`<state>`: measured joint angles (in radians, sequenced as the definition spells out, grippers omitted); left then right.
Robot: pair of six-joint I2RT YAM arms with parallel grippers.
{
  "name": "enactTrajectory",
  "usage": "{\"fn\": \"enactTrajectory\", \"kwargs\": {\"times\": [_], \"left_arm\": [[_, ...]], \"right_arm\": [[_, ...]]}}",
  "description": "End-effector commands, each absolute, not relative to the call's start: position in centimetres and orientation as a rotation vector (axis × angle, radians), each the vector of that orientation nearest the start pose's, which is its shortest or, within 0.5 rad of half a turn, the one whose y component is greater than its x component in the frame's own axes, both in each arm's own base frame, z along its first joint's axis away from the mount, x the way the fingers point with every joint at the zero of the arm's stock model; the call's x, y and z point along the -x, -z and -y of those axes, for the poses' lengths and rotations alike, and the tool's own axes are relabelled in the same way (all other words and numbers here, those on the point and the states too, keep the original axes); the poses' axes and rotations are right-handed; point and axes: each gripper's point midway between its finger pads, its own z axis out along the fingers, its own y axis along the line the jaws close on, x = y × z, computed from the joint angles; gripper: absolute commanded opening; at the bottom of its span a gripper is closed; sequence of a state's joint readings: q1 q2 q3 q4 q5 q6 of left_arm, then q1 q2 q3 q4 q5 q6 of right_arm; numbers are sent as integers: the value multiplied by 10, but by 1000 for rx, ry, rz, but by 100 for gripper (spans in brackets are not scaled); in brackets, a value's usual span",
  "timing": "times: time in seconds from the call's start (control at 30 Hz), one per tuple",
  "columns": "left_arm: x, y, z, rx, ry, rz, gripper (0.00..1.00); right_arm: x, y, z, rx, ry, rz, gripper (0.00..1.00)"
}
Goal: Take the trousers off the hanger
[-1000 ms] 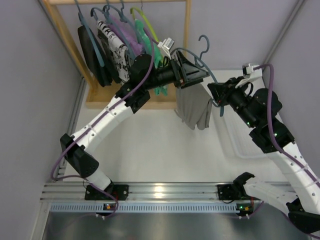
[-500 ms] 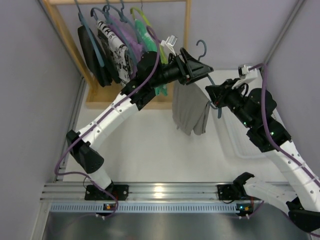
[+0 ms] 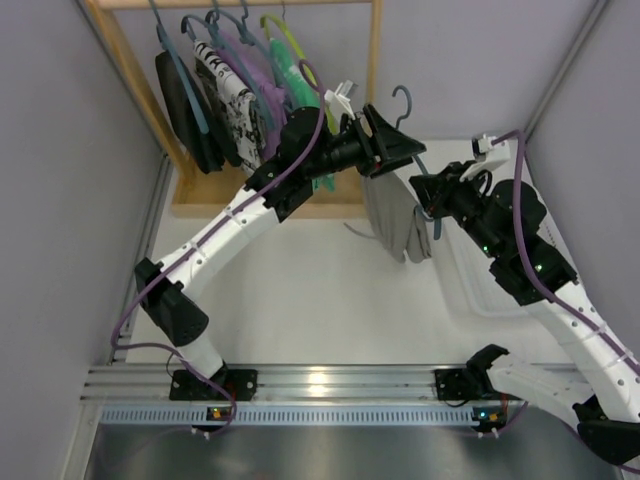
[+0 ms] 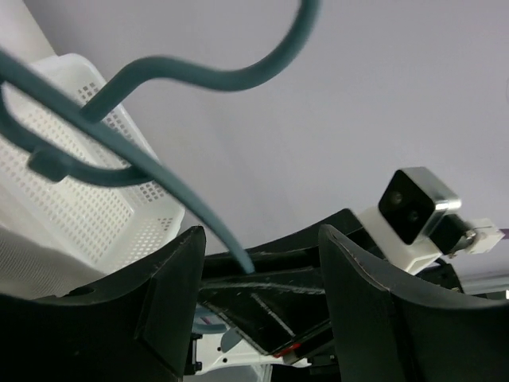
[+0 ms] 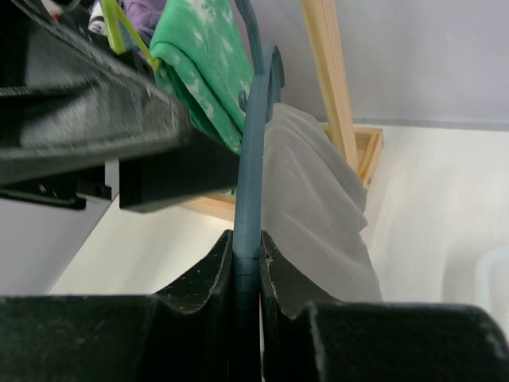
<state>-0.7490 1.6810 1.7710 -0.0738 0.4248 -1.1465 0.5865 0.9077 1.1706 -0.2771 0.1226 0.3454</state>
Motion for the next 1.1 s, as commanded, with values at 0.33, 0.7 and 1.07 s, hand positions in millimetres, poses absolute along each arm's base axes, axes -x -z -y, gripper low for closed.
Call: {"fn": "enactTrajectory", "kwargs": {"times": [0.33,0.7,1.07], "left_arm": [[-302,-464,448,-62,1760,-1795,61],[-311,-439,453,9,1713,-1883,59],[-313,-428,456,161,1775,-1979,66]], "right_arm": [[-264,-454,-200,117,-792,-1445,0],[-273,-450,-197,71,-728,-1463,0],[-272,-465,-188,60,-689,-1419,0]]}}
